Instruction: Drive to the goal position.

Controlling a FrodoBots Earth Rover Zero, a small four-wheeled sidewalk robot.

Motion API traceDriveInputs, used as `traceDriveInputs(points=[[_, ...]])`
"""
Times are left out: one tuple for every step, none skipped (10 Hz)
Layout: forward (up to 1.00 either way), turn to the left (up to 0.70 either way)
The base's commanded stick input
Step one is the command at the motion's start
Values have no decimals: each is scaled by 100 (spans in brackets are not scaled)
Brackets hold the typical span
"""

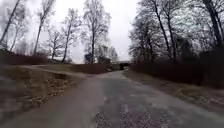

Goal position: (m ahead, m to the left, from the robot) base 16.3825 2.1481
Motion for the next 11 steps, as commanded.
traceDriveInputs(points=[[100,0],[100,0],[100,0],[100,0],[100,0],[100,0],[100,0],[100,0],[100,1],[100,2],[100,31]])
